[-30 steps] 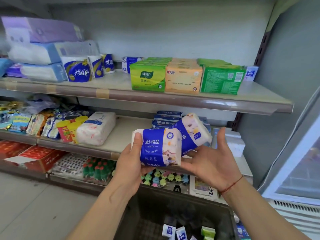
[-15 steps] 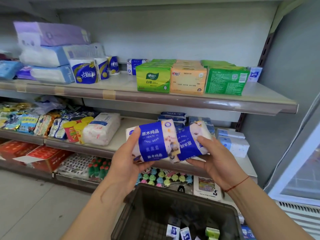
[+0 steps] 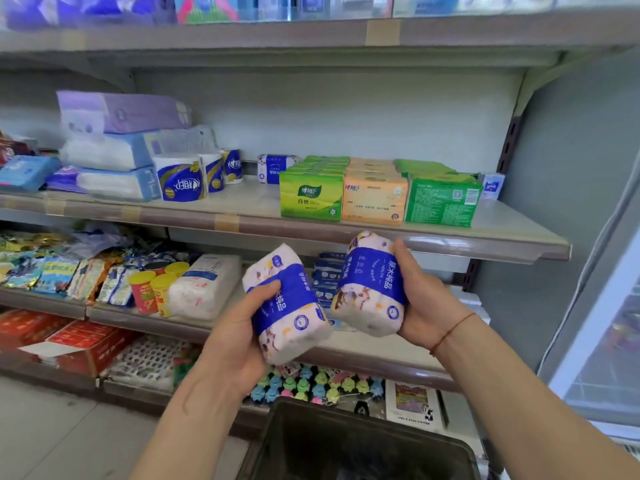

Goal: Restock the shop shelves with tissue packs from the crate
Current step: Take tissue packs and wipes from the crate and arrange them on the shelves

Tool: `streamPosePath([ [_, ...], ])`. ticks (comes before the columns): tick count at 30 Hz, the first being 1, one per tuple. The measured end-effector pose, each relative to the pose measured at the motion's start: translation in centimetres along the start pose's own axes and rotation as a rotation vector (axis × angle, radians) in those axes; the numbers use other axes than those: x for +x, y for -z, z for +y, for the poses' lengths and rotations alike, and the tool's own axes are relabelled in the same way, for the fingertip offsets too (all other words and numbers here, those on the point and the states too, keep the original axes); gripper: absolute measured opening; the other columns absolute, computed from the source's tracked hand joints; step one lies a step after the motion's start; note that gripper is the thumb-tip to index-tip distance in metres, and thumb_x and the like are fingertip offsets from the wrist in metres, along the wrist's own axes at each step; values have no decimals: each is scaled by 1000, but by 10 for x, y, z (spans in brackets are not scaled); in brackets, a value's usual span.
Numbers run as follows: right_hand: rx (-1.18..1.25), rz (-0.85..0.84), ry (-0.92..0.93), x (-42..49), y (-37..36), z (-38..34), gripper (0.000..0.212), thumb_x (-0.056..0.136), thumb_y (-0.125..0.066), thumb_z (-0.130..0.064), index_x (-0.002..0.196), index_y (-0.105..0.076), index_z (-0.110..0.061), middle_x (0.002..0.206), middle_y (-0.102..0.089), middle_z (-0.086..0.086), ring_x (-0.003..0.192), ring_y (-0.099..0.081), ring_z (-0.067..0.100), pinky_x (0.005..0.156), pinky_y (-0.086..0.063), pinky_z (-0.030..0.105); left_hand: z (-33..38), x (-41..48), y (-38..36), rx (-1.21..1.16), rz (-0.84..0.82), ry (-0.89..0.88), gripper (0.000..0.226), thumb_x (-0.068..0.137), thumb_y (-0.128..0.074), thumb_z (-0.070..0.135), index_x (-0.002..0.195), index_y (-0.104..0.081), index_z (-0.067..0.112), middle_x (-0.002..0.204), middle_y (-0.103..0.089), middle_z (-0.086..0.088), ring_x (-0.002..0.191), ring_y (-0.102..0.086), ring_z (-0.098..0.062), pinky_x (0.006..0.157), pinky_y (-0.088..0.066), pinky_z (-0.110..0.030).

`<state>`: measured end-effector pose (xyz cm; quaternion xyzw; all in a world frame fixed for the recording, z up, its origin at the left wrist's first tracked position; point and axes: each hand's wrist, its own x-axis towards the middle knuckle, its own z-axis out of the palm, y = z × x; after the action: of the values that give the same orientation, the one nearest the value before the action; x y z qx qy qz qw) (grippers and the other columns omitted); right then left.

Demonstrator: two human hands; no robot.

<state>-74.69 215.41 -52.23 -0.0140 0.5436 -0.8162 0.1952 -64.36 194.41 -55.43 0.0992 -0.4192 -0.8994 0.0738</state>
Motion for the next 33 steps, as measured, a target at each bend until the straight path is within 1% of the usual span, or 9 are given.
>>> streamPosePath([
  [4,2,-245,-40,-10,-6,-25,46,87,-60,-6,133,-62,-5,131,-67,22,109,-68,35,94,-58,49,43,-2,-6,30,-111,-36,42,86,-56,7,128,-62,7,122,-71,-18,96,-72,-34,81,-61,-47],
  [7,-178,-313,11,-10,-16,-45,48,80,-64,8,128,-62,1,124,-69,26,100,-73,35,93,-58,51,80,3,-15,160,-153,-95,58,77,-67,0,134,-57,3,123,-70,-22,102,-71,-37,84,-62,-50],
  [12,-414,-107,239,9,-45,-93,57,69,-82,1,120,-59,-1,111,-74,25,91,-72,38,88,-56,56,139,39,-33,432,-5,-291,56,82,-79,3,131,-51,3,109,-76,-18,93,-76,-33,75,-63,-43],
  [14,-466,-86,311,18,-58,-108,45,77,-79,5,115,-60,-10,114,-74,21,93,-71,39,86,-56,56,159,53,-41,506,9,-336,47,86,-78,9,125,-52,10,109,-77,-13,90,-77,-30,75,-60,-40],
  [21,-511,-157,305,25,-62,-135,38,88,-72,1,117,-70,-24,119,-73,14,94,-75,36,79,-62,50,188,65,-43,673,-108,-313,37,93,-72,26,128,-60,32,115,-76,-9,100,-75,-32,88,-59,-53],
  [24,-497,-125,281,25,-52,-122,40,88,-74,-2,122,-69,-22,119,-74,13,101,-74,36,86,-60,53,176,70,-43,677,-136,-274,50,93,-70,35,140,-53,34,121,-74,-8,107,-73,-28,91,-59,-52],
  [27,-439,-97,268,25,-47,-116,42,91,-71,-4,131,-65,-16,115,-76,14,104,-73,37,87,-60,52,167,75,-52,579,-195,-178,60,94,-72,23,147,-46,24,125,-72,-8,110,-71,-26,87,-58,-46],
  [29,-405,-107,275,26,-51,-118,35,93,-67,-3,126,-66,-14,110,-77,14,94,-75,31,77,-63,44,168,79,-53,513,-247,-141,74,80,-77,9,146,-46,20,128,-70,-11,109,-71,-28,81,-59,-43],
  [33,-380,-150,260,34,-63,-121,33,92,-65,-1,123,-66,-11,106,-79,11,86,-76,23,75,-63,39,187,94,-37,477,-257,-174,83,69,-73,-4,144,-49,21,134,-65,-14,114,-70,-29,90,-58,-48],
])
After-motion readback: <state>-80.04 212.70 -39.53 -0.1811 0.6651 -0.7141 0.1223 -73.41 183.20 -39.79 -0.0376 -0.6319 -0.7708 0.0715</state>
